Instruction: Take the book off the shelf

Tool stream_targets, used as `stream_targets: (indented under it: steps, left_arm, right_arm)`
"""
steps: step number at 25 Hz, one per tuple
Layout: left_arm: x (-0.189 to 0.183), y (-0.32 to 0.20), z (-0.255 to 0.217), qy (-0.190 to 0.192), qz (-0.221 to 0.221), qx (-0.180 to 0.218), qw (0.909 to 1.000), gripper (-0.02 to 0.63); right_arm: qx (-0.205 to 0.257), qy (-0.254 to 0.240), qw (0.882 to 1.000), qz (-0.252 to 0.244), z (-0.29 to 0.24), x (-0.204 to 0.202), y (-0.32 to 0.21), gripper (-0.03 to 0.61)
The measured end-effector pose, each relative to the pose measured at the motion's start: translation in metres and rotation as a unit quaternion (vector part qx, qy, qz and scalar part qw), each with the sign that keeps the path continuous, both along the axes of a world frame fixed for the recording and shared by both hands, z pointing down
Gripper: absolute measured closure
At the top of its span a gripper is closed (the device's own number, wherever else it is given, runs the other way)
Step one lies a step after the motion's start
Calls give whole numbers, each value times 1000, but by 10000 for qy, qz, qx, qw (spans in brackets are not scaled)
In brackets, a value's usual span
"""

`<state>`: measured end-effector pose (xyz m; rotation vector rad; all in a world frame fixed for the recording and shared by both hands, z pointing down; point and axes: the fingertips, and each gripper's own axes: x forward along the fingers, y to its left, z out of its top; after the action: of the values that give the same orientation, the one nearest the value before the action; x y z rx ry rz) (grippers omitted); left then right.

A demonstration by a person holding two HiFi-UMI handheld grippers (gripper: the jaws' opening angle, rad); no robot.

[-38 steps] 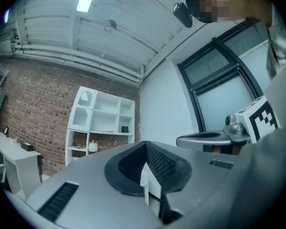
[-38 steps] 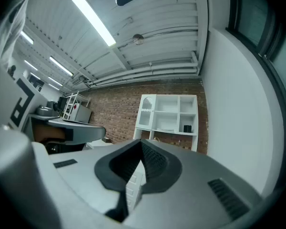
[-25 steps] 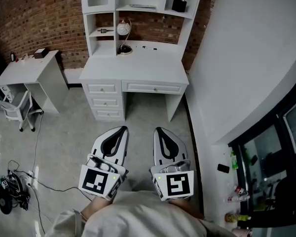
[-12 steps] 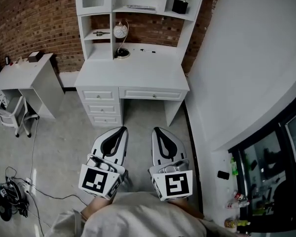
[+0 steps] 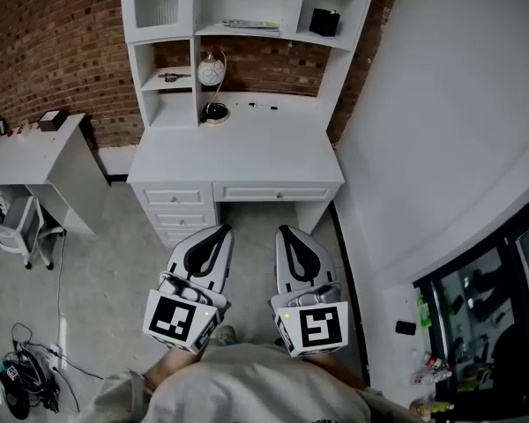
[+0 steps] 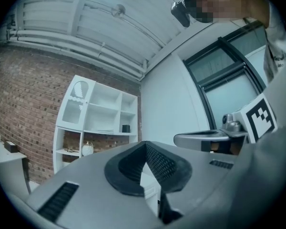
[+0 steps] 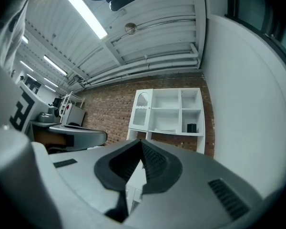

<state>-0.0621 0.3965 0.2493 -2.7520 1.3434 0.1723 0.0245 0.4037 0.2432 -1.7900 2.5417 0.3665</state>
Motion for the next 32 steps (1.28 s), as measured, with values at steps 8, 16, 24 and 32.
stream_targets:
  steps: [8, 16, 24, 32]
  left_arm:
    - [-12, -63, 12, 0, 377, -1, 9993, 604]
    - [-37, -103, 26, -33, 274, -314, 9991, 604]
    - [-42, -144, 41, 62, 138, -487, 9987, 604]
    - [-38, -212, 45, 120, -82, -455, 9989, 604]
  right_arm:
    - [-34, -32, 10000, 83, 10, -26, -67, 561]
    - [-277, -30, 9996, 95, 19, -45, -105, 561]
    - [-341, 1, 9994, 27, 28, -46, -144, 561]
    - [-244, 18, 9996, -150, 27, -38, -216, 561]
